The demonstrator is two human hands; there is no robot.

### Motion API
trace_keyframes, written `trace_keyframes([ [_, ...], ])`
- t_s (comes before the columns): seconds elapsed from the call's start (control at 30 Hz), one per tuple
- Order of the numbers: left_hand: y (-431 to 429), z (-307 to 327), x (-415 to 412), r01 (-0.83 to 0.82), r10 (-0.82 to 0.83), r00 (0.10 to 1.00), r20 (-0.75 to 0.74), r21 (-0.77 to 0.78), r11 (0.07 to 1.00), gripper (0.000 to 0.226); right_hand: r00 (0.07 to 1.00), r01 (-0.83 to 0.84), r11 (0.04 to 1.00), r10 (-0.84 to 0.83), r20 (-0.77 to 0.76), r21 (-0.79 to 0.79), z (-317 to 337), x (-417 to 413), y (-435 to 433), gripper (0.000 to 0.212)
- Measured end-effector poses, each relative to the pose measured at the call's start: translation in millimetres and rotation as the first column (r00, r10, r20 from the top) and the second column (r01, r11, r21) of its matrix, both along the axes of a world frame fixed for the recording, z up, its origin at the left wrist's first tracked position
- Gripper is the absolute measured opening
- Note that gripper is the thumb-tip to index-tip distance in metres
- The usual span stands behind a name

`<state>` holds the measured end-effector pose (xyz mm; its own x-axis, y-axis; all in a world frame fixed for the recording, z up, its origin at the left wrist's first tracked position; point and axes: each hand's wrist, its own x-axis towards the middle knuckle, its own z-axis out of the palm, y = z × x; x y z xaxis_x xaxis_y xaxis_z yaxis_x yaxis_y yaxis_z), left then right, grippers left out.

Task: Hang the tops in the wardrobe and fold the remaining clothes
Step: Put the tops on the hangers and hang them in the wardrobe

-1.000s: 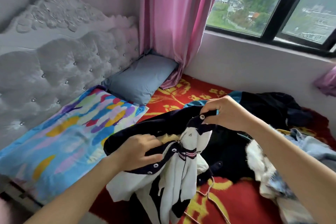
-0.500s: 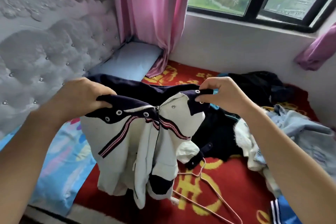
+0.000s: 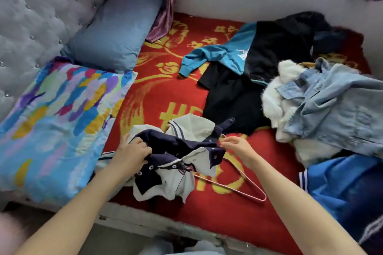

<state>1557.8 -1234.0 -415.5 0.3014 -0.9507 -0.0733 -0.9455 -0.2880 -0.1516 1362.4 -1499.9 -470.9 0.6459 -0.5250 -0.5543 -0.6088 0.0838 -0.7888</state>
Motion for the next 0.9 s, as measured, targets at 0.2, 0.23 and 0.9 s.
trace_keyframes([
  [0.2, -5.3, -43.9, -14.5, -0.084, 0.070, 0.991, -0.116, -0.123, 0.989, 0.024, 0.890, 0.061, 0.993, -0.099, -0.445, -0.098, -103.3, -70.5, -46.2, 0.025],
  [0.23, -3.6, -51.3, -15.4, -0.101, 0.083, 0.988, -0.127, -0.143, 0.985, 0.021, 0.876, 0.056, 0.993, -0.097, -0.473, -0.099, -116.9, -75.4, -49.9, 0.021],
  [0.9, -8.2, -93.4, -48.0, -0.243, 0.219, 0.963, -0.159, -0.149, 0.959, 0.019, 0.567, -0.585, 0.789, 0.229, -0.791, -0.191, -229.1, -73.1, -50.9, 0.032],
])
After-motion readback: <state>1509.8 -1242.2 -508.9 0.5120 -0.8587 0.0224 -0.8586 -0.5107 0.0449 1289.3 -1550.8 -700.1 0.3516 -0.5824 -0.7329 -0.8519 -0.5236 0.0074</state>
